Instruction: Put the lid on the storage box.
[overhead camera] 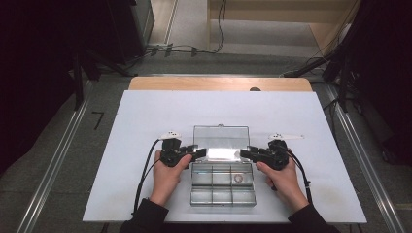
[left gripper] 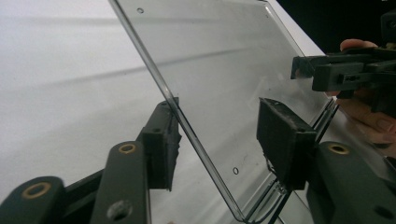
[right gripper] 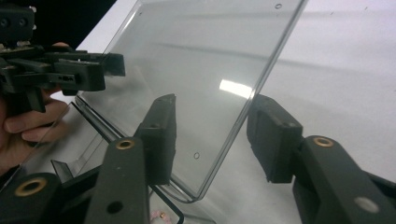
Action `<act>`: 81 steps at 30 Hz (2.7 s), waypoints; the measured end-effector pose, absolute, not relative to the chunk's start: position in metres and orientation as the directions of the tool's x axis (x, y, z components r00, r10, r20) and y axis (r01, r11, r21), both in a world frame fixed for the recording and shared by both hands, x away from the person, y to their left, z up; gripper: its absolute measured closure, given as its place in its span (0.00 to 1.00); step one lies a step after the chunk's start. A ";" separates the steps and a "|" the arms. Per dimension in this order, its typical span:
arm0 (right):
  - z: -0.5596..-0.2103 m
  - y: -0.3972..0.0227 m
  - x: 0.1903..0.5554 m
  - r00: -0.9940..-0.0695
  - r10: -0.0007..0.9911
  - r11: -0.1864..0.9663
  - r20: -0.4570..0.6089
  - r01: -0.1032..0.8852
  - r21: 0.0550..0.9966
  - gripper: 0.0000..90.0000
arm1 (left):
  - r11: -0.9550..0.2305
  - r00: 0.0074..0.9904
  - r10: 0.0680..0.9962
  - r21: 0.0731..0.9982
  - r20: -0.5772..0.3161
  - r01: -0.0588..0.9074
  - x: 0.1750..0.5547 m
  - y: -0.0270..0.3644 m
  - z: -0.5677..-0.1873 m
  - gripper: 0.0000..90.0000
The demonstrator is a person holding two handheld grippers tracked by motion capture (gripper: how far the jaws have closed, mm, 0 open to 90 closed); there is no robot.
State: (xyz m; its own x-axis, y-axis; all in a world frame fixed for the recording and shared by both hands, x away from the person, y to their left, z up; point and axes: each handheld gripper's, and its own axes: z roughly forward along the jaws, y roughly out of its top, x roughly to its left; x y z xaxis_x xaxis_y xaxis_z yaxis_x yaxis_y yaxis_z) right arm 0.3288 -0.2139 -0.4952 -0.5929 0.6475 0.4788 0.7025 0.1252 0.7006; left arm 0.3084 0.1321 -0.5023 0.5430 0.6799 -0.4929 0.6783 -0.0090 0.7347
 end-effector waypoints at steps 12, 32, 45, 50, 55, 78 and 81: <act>-0.486 -0.218 0.324 -0.619 0.633 0.101 0.465 0.662 0.743 0.73 | 0.014 0.574 0.654 0.768 -0.492 0.641 0.304 0.139 -0.494 0.70; -0.475 -0.223 0.314 -0.690 0.612 0.128 0.388 0.570 0.812 0.85 | 0.000 0.635 0.626 0.814 -0.453 0.581 0.294 0.144 -0.485 0.81; -0.474 -0.222 0.309 -0.727 0.616 0.159 0.303 0.491 0.856 0.86 | 0.024 0.651 0.616 0.837 -0.444 0.547 0.293 0.143 -0.475 0.72; -0.475 -0.223 0.307 -0.738 0.610 0.163 0.288 0.472 0.866 0.87 | 0.040 0.653 0.617 0.846 -0.439 0.531 0.292 0.144 -0.471 0.71; -0.475 -0.223 0.306 -0.740 0.612 0.169 0.280 0.468 0.867 0.86 | 0.033 0.654 0.624 0.851 -0.428 0.524 0.291 0.144 -0.471 0.73; -0.453 -0.226 0.300 -0.757 0.601 0.165 0.258 0.433 0.886 0.65 | 0.023 0.695 0.598 0.875 -0.400 0.484 0.279 0.144 -0.469 0.75; -0.449 -0.223 0.298 -0.759 0.605 0.172 0.242 0.421 0.891 0.63 | 0.021 0.700 0.596 0.878 -0.394 0.478 0.277 0.144 -0.469 0.74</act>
